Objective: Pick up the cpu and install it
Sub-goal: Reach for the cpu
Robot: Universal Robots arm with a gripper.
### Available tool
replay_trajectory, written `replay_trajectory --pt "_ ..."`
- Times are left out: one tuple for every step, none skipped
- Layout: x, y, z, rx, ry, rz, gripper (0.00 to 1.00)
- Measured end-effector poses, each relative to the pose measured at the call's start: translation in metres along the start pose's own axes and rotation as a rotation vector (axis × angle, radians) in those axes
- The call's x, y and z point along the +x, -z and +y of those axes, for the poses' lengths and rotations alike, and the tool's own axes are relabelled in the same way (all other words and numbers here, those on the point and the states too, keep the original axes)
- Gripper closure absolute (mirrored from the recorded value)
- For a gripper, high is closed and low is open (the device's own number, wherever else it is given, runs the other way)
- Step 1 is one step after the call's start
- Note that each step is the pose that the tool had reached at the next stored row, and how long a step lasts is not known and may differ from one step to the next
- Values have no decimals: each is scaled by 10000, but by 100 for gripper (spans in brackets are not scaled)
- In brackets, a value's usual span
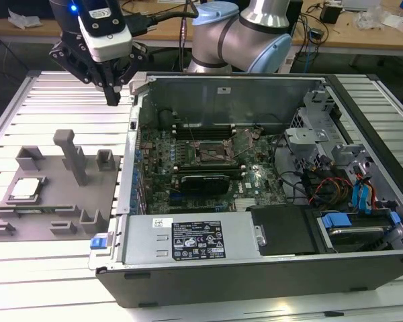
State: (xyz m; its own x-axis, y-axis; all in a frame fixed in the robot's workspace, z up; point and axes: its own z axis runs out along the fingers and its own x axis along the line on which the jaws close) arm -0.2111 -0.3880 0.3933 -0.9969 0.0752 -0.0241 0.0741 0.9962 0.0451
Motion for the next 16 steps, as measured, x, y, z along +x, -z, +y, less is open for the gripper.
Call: replay_trajectory --pt "11 1 0 0 0 0 89" --pt "21 1 0 0 0 0 89" --pt "32 1 1 0 0 0 89" --pt "42 1 1 0 0 0 89" --pt "57 1 3 0 0 -1 89" --pt "70 2 4 0 0 0 89" --pt "81 2 5 0 -1 -1 89" --pt "93 2 7 0 0 -1 89" --pt "105 2 8 -1 -1 -1 89" --pt "125 2 10 -1 -1 -1 89" --pt "143 3 12 0 -1 -1 89" --pt "165 3 13 0 0 -2 89" --pt "177 4 14 0 0 -1 89" --pt "188 4 15 0 0 -2 89" --pt "203 4 16 -1 0 -2 89" --pt "216 4 18 -1 1 -2 89"
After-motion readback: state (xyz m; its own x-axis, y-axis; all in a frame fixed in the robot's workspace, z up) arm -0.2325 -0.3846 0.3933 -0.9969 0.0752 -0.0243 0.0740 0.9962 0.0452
